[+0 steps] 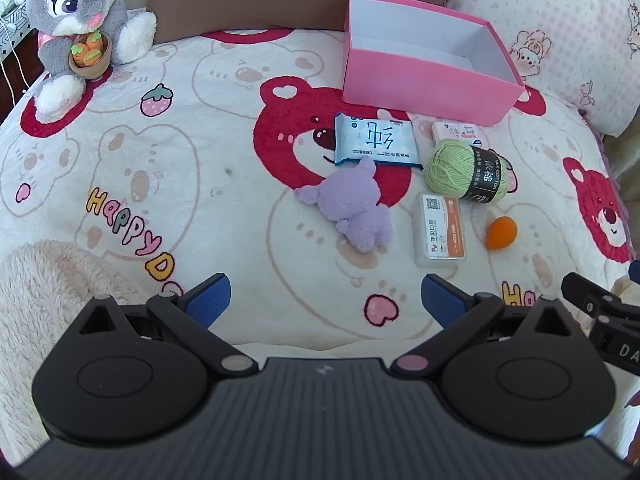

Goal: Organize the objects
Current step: 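Move the left gripper toward the purple plush toy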

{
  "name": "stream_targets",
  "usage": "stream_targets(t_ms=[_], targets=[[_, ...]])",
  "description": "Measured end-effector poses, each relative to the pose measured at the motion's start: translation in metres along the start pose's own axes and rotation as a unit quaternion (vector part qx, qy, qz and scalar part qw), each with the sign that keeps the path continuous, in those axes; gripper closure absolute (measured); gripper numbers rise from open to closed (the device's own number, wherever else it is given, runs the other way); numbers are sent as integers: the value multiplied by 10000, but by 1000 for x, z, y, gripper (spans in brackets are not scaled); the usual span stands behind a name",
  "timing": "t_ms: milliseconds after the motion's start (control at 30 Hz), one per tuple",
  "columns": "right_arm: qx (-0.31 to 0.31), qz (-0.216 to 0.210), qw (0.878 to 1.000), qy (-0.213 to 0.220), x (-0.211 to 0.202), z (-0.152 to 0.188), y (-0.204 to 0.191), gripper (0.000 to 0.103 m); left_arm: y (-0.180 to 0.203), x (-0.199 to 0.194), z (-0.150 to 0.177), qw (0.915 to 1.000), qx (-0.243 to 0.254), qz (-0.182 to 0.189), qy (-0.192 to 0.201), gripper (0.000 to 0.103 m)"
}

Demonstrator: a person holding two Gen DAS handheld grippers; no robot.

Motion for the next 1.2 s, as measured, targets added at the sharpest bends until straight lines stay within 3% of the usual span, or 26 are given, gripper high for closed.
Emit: stream_targets(t_ms=[367,567,733,1200], targets=[[85,-133,9997,-194,4,8,-1,4,-1,-2,1,9999,15,131,-30,0],[216,-354,9986,-325,8,12,-2,4,7,-6,-1,9995,253,135,123,0],[218,-272,9990,-283,7,10,1,4,13,-6,0,9988,466,88,104,0],[80,-388,9986,-353,5,12,-3,4,9,0,5,9994,306,135,-92,0]])
Point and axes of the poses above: each gripper's, at about its wrist camera, not at the fingertips, and x roughly the way its jaws point, y to its right, z to its underside, the point moved 10 cm from there along x, roughly the way its jaws point, and after that the axes turned 5 degrees about x, right-handed, at the moved point
